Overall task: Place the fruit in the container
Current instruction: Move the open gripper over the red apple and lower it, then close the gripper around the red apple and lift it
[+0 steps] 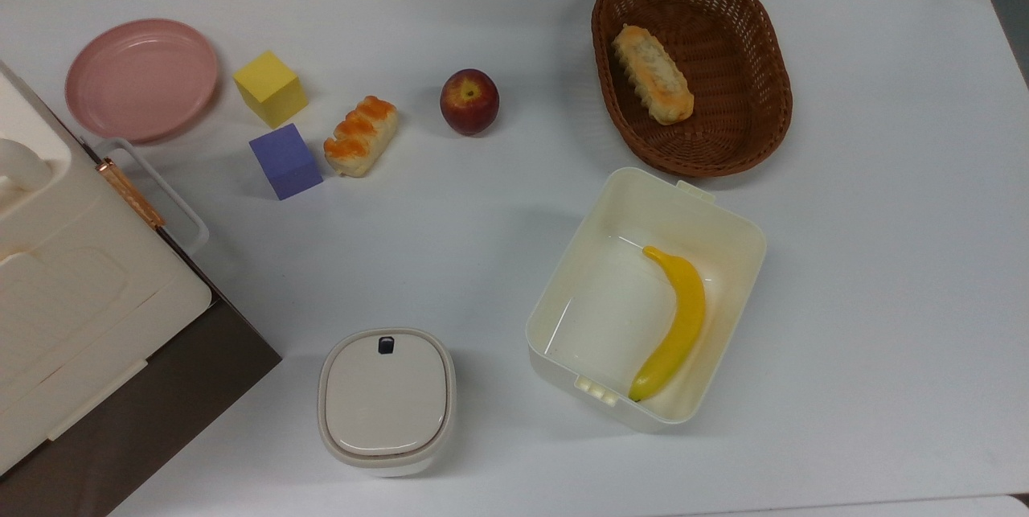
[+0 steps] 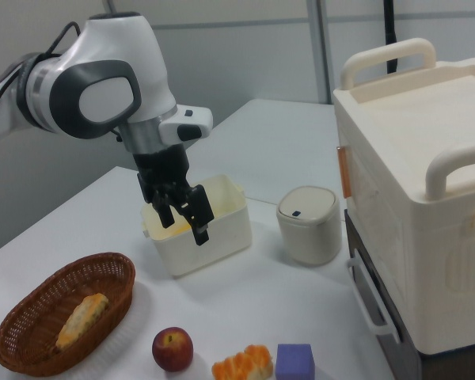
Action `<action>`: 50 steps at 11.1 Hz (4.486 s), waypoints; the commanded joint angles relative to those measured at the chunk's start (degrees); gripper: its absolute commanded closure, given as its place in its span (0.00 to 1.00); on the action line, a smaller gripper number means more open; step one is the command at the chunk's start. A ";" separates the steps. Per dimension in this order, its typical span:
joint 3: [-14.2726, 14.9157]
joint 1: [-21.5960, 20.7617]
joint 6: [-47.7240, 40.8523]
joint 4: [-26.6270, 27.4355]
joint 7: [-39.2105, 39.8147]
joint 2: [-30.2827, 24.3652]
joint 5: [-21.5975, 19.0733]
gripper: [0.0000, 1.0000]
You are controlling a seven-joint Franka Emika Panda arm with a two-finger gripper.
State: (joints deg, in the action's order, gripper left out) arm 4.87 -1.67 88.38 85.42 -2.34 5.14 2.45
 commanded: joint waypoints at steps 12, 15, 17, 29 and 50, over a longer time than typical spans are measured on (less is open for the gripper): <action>-0.39 -8.96 -0.23 9.42 -0.91 11.28 -0.96 0.00; -0.39 -10.37 -0.75 9.51 -0.91 14.53 -0.79 0.00; -0.39 -10.63 -0.93 9.59 -0.91 16.29 -0.70 0.00; -0.30 -12.48 -2.77 9.33 -0.03 20.34 2.72 0.00; -0.30 -13.45 -3.83 8.71 1.02 22.54 7.57 0.20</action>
State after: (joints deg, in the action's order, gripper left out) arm 4.03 -14.05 85.54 94.59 -2.41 27.95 8.80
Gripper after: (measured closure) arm 0.004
